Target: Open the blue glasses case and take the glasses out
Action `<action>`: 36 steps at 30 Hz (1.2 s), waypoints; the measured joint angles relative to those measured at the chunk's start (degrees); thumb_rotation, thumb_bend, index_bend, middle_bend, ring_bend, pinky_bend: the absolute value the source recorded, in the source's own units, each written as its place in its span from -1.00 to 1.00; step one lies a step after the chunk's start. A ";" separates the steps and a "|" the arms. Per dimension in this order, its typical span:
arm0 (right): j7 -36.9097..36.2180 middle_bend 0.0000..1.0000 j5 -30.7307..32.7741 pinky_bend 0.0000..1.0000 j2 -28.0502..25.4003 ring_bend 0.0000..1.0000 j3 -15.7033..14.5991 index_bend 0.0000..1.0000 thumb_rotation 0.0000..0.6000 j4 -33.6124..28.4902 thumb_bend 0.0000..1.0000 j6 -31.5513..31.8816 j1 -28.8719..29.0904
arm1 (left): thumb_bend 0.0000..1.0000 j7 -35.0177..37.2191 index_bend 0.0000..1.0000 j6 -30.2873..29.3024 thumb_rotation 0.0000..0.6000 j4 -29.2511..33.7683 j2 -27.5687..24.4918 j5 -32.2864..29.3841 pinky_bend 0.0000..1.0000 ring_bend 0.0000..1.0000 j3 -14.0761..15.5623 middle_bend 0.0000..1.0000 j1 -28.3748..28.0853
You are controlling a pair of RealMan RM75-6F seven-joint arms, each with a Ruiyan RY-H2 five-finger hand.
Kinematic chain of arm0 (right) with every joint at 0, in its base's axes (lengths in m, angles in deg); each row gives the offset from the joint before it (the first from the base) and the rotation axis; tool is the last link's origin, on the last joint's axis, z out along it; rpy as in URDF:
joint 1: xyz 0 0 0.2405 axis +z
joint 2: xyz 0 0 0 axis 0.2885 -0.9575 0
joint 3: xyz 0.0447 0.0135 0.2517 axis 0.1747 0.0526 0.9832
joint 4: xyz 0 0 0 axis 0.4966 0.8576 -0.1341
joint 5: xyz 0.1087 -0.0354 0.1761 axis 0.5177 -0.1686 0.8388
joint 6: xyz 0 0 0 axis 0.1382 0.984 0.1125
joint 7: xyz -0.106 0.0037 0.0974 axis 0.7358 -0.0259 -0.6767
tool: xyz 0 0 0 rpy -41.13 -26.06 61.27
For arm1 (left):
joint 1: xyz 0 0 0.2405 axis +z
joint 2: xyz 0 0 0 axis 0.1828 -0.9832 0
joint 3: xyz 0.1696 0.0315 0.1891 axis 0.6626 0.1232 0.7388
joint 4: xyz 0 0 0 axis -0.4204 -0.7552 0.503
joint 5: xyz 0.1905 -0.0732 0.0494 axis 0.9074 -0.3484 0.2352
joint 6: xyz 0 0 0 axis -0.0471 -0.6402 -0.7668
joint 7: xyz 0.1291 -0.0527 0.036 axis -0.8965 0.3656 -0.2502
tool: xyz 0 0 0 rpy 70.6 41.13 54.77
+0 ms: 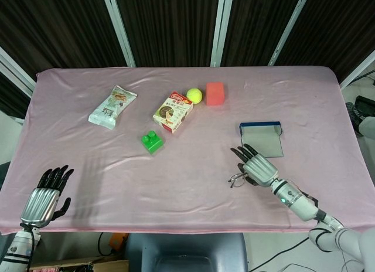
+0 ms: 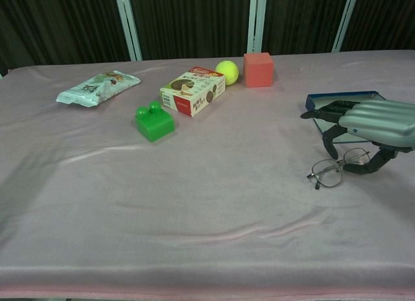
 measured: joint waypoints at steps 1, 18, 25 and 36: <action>-0.08 -0.81 -0.05 -1.00 0.05 -0.92 -0.06 0.32 1.00 0.08 -0.04 0.00 0.02 | -0.16 -0.06 -1.00 0.03 1.00 -0.01 0.01 -0.03 -0.88 -1.00 0.00 -1.00 -0.01; -0.64 -0.76 -0.01 -1.00 0.49 -0.91 -0.39 0.46 1.00 0.91 0.04 0.20 0.01 | -0.16 -0.15 -1.00 0.07 1.00 -0.02 -0.05 -0.04 -0.88 -1.00 0.00 -1.00 -0.04; -0.80 -0.76 0.04 -1.00 0.81 -0.91 -0.31 0.51 1.00 1.03 0.11 0.34 0.06 | -0.16 -0.20 -1.00 0.16 1.00 -0.05 -0.01 -0.03 -0.88 -1.00 0.01 -1.00 -0.11; 0.55 -0.75 3.02 -1.00 2.67 -0.91 5.69 0.51 1.00 -4.70 0.11 -3.81 5.72 | -0.16 0.15 -1.00 0.00 1.00 -0.03 -0.07 0.10 -0.88 -1.00 -0.02 -1.00 -0.13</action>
